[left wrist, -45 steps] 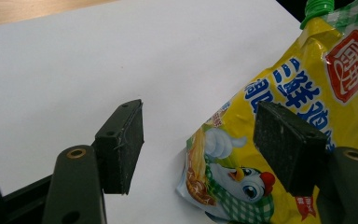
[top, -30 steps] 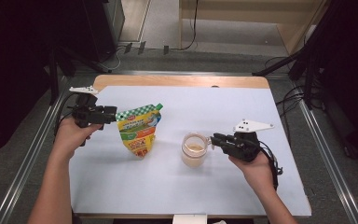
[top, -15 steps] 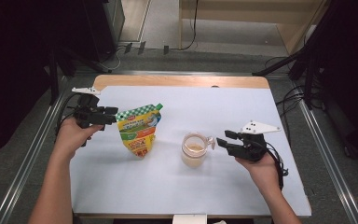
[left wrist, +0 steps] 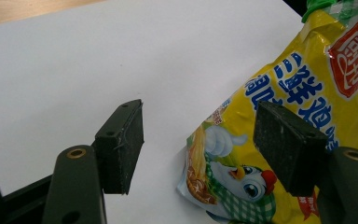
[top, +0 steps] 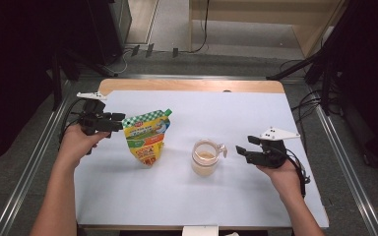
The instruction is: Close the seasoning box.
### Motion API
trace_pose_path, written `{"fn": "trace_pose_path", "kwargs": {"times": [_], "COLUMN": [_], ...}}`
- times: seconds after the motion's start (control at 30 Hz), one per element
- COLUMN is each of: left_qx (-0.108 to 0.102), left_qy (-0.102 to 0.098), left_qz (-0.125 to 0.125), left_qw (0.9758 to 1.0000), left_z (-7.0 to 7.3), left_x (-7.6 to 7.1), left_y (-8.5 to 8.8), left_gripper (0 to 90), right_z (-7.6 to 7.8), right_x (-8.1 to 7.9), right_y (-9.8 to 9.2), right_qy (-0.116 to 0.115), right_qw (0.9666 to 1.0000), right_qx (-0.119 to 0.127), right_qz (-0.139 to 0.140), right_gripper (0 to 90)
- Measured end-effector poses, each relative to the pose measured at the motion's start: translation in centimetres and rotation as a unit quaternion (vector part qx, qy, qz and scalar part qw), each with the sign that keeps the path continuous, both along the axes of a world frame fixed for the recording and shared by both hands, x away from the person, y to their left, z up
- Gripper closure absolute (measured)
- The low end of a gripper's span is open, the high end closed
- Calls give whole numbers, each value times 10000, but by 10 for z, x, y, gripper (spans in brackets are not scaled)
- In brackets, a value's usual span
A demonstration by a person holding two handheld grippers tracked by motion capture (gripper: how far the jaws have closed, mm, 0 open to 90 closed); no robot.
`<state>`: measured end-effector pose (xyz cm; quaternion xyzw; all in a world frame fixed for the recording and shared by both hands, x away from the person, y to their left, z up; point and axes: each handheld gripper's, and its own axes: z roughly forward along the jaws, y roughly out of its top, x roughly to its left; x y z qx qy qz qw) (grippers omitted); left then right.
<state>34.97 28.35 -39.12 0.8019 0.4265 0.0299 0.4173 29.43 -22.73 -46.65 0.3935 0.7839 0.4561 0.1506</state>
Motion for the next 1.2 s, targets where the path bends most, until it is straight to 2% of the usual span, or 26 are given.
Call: {"fn": "trace_pose_path", "kwargs": {"times": [0.1, 0.23, 0.4, 0.43, 1.07, 1.2], "left_qx": [13, 0, -13, -24, 58, 94], "left_qy": [18, -2, -2, 8, 61, 91], "left_qz": [-8, -4, 18, 31, 33, 192], "left_qw": [10000, 10000, 10000, 10000, 10000, 9997], "left_z": [-1, 0, -1, -1, -3, -5], "left_x": [0, 0, 0, 1, 2, 2], "left_y": [0, 0, 1, 2, 1, 0], "left_gripper": [341, 340, 338, 337, 332, 332], "right_z": [-2, -8, -12, -12, -12, -13], "right_x": [2, 5, 8, 9, 9, 9], "right_y": [-5, -12, -19, -21, -22, -22], "right_qy": [-7, -35, 109, 135, 153, 156], "right_qw": [9998, 9995, 9984, 9986, 9985, 9986], "right_qx": [106, 32, 61, 162, 81, 64], "right_qz": [-156, -324, -554, -485, -515, -510], "right_gripper": [343, 300, 273, 216, 219, 219]}}
